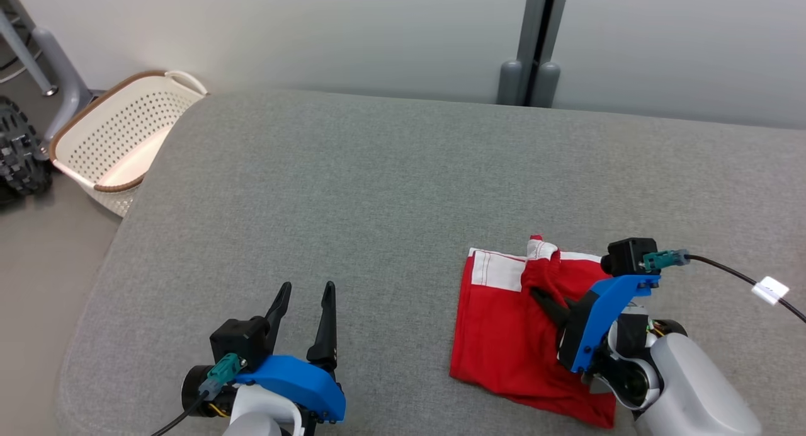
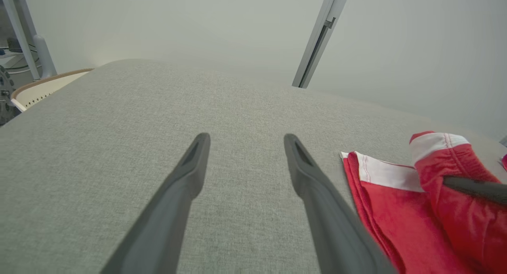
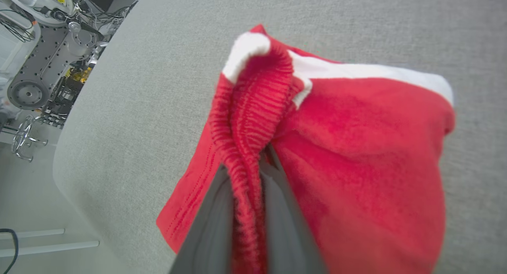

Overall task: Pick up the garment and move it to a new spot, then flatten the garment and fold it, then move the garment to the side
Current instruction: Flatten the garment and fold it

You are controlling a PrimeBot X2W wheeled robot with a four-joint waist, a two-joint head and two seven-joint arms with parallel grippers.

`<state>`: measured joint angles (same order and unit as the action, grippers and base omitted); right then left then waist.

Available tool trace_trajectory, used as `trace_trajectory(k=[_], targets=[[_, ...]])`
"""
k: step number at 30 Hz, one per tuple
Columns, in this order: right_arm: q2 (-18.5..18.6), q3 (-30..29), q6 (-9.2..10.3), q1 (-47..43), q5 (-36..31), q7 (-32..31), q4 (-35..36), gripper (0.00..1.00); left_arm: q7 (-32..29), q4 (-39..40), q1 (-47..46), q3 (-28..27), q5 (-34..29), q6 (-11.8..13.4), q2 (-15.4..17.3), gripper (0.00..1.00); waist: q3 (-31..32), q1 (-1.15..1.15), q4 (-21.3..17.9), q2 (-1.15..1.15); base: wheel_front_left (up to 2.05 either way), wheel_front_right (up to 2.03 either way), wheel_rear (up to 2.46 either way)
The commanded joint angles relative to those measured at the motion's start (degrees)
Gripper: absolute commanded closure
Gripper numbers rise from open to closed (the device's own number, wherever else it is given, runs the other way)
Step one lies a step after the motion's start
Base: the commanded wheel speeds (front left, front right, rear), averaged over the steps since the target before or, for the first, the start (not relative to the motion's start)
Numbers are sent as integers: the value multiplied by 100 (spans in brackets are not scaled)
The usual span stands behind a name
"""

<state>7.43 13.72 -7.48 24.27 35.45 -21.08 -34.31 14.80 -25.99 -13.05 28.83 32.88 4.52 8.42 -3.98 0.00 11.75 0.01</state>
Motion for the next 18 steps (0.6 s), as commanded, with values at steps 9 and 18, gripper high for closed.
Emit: trace_trajectory(k=[9, 18], targets=[[-316, 139, -3, 428, 17, 106, -436, 0, 36, -81, -137, -46, -9, -28, -70, 0, -71, 0, 73, -1, 0, 0, 0], [-377, 313, -3, 483, 225, 420, -108, 0, 45, -99, -161, -64, -69, -90, -101, 0, -20, 0, -180, -1, 0, 0, 0]])
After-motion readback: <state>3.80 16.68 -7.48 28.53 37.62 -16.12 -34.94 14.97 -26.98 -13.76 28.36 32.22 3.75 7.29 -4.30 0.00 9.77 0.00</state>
